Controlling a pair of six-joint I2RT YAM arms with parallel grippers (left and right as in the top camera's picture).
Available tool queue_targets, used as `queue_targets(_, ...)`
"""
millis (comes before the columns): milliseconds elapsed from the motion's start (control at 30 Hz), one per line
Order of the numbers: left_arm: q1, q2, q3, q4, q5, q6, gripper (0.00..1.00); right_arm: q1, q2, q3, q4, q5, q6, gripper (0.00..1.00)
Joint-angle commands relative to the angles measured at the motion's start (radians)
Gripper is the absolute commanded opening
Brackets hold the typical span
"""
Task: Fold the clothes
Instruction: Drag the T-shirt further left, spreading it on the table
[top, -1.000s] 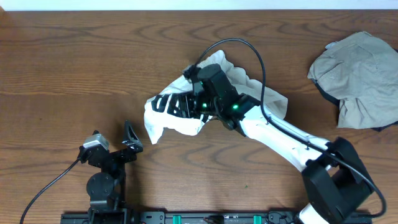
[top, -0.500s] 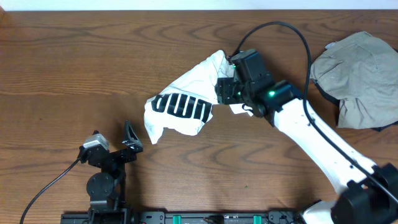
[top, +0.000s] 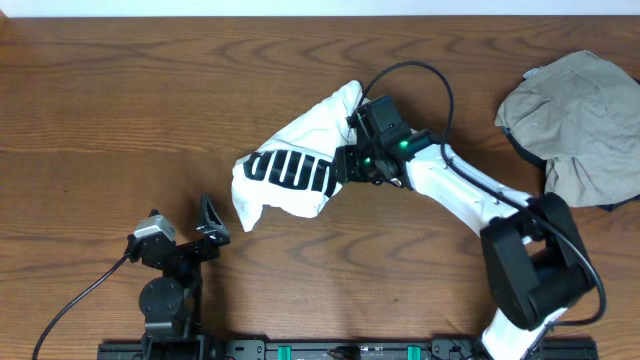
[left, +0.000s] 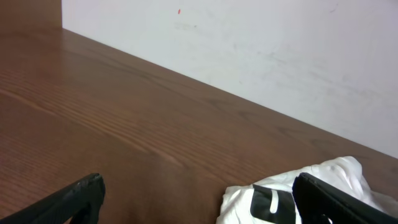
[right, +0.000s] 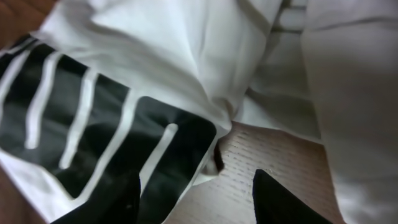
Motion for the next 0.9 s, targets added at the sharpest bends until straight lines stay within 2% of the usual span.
queue_targets(0, 0.007, 0.001, -0.021, -0.036, -0.023, 0.017, 0.98, 0.008, 0.037, -0.001, 0.019, -0.046, 0.014, 0.54)
queue_targets(400, 0.007, 0.001, -0.021, -0.037, -0.023, 0.017, 0.98, 0.051, 0.058, -0.001, 0.088, -0.052, 0.045, 0.50)
queue_targets(633, 0.007, 0.001, -0.021, -0.036, -0.023, 0.017, 0.98, 0.043, 0.058, -0.001, 0.028, 0.101, 0.120, 0.52)
queue_targets(867, 0.007, 0.001, -0.021, -0.036, -0.023, 0.017, 0.98, -0.015, 0.058, -0.001, 0.039, 0.069, 0.072, 0.57)
